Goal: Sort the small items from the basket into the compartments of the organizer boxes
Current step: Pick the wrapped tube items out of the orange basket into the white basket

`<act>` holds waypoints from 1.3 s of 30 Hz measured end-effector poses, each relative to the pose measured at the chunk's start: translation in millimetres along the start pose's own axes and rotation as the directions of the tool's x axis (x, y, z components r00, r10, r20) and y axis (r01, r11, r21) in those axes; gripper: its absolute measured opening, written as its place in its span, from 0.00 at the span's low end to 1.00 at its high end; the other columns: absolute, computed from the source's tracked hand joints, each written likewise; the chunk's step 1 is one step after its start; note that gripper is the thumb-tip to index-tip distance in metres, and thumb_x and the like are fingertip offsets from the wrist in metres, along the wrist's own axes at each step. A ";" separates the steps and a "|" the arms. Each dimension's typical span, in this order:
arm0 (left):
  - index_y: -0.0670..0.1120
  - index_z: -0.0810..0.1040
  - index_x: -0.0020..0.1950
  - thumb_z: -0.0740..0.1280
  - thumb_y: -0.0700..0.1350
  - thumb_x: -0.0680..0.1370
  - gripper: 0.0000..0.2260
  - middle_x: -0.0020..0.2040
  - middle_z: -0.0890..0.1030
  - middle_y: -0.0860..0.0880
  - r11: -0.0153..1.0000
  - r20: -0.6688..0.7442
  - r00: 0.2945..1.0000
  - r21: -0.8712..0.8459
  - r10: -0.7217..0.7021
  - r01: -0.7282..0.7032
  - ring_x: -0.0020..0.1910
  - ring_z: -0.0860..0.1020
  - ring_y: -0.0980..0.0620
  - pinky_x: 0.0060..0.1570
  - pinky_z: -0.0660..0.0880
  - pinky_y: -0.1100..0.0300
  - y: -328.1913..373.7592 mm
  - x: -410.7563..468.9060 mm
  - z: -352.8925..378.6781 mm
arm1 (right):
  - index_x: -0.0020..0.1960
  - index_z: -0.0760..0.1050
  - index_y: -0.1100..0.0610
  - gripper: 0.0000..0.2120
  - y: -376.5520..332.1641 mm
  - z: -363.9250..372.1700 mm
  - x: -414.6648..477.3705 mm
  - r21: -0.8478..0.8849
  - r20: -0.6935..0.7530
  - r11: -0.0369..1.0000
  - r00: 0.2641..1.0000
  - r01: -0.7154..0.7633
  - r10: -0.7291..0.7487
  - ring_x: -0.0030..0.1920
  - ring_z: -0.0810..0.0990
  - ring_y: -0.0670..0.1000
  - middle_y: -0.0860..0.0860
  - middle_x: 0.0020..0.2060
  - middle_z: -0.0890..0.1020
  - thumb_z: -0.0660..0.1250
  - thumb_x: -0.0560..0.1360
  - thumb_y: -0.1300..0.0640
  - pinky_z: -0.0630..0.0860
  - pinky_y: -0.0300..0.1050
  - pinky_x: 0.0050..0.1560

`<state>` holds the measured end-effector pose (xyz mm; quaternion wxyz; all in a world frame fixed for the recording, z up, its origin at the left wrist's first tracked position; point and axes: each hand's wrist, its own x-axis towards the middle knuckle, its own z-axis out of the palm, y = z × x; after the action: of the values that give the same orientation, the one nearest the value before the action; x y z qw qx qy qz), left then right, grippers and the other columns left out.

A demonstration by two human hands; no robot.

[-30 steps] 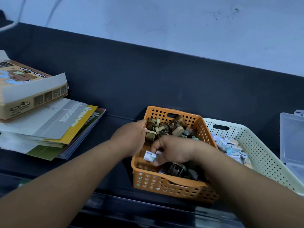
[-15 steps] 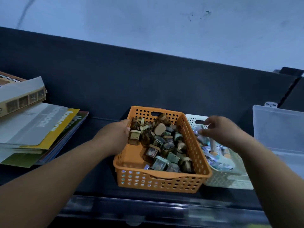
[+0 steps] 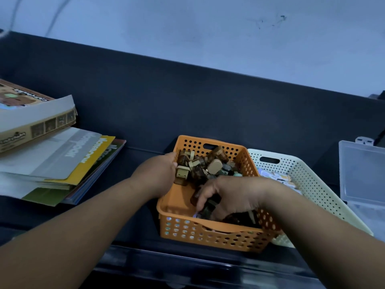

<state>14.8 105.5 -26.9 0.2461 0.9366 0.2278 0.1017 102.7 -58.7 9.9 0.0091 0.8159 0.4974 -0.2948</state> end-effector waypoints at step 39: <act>0.50 0.58 0.77 0.51 0.48 0.84 0.20 0.69 0.72 0.47 0.998 -0.015 1.000 -0.057 0.008 -0.009 0.65 0.72 0.49 0.60 0.70 0.56 -4.9 2.3 4.2 | 0.65 0.75 0.53 0.17 -34.9 4.6 43.2 -0.081 0.151 0.993 0.986 0.083 -0.070 0.57 0.76 0.49 0.50 0.57 0.79 0.67 0.76 0.58 0.70 0.41 0.58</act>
<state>16.2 108.7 -32.8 0.2705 0.9294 0.2225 0.1162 86.3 -7.6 -5.3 0.0702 0.7709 0.5387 -0.3326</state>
